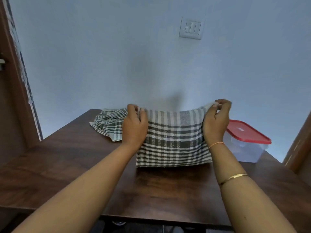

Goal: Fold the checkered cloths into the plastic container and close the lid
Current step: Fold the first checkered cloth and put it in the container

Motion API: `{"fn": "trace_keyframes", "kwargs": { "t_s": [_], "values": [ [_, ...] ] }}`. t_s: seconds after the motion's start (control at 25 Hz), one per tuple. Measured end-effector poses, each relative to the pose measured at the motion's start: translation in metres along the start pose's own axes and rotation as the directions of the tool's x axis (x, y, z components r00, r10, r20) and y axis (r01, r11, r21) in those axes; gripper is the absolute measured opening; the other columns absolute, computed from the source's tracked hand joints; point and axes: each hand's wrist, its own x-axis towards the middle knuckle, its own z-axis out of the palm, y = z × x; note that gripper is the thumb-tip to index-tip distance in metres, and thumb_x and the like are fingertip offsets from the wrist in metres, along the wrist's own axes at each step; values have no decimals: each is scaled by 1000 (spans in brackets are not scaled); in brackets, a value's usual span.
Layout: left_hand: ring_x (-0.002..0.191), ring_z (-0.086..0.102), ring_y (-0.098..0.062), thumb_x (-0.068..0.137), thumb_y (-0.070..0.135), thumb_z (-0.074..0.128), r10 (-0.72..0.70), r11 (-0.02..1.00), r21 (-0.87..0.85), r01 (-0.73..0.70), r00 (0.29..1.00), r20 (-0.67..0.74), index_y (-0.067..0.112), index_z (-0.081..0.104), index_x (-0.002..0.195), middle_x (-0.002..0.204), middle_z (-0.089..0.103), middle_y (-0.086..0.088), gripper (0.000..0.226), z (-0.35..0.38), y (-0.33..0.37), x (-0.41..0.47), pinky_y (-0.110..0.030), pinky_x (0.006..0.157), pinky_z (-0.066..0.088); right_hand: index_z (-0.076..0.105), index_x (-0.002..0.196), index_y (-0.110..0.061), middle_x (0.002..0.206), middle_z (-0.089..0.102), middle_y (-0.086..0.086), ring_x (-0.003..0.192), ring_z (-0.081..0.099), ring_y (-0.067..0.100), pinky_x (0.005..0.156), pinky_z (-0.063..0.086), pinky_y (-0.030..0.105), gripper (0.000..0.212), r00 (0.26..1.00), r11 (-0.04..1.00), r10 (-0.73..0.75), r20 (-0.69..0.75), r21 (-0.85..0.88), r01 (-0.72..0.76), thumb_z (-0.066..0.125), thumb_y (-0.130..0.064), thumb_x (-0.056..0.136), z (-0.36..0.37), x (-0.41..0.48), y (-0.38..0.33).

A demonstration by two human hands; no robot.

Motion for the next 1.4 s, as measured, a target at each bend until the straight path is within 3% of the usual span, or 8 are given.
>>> {"fn": "trace_keyframes", "kwargs": {
  "t_s": [0.16,0.32,0.68,0.96,1.08,1.16,1.24,1.4],
  "values": [
    [64,45,-21,99,22,40,-325,915,335,225,903,280,10,37,93,68,42,2,14,14,-42,-2,-32,51,29,51,90,-10,81,53,9,78,51,26,70,41,35,10,825,834,427,372,-514,-200,41,-8,88,6,-1,58],
    [70,45,-18,95,19,42,-467,833,502,234,783,411,16,39,77,71,44,3,19,30,-76,-6,-31,60,32,52,84,-7,88,56,11,83,49,25,71,36,29,10,669,711,586,458,-686,-152,43,-5,87,10,-9,91],
    [53,43,-16,100,11,33,-449,782,605,149,808,382,-5,32,121,66,48,-4,27,55,-97,11,-28,42,27,41,120,-3,115,60,23,107,56,38,78,40,35,29,695,591,560,451,-805,47,33,-6,92,28,4,123],
    [95,58,-31,94,5,38,-595,569,820,62,719,358,1,29,129,112,60,-18,36,69,-92,22,-35,66,41,42,120,-6,116,60,21,107,57,37,77,42,35,29,696,505,569,438,-854,125,37,-9,91,37,2,130],
    [84,58,-27,94,12,45,-478,561,827,-30,804,353,6,28,131,110,59,-14,42,67,-88,17,-34,61,41,41,123,-7,115,60,18,104,58,36,75,43,36,31,717,488,539,442,-858,162,40,-19,94,38,-4,126],
    [99,55,-29,93,17,48,-283,602,786,-140,883,374,8,33,130,120,52,-13,41,72,-80,16,-35,69,46,41,125,-7,121,54,18,110,55,37,82,46,40,39,790,464,439,427,-861,207,43,-31,95,41,-6,118],
    [102,53,-28,92,14,44,-157,701,677,-225,877,455,8,42,119,115,51,-10,28,85,-63,11,-36,75,46,46,124,-6,126,51,18,117,50,35,91,44,43,40,827,506,293,480,-812,292,41,-33,95,50,-10,109],
    [131,38,-33,97,26,30,-416,766,619,-174,600,683,11,42,131,142,42,-11,39,112,-53,-21,-49,106,32,25,146,-14,157,16,14,146,14,29,117,14,51,52,525,675,463,714,-668,313,28,-34,99,67,-36,111]
  ]
}}
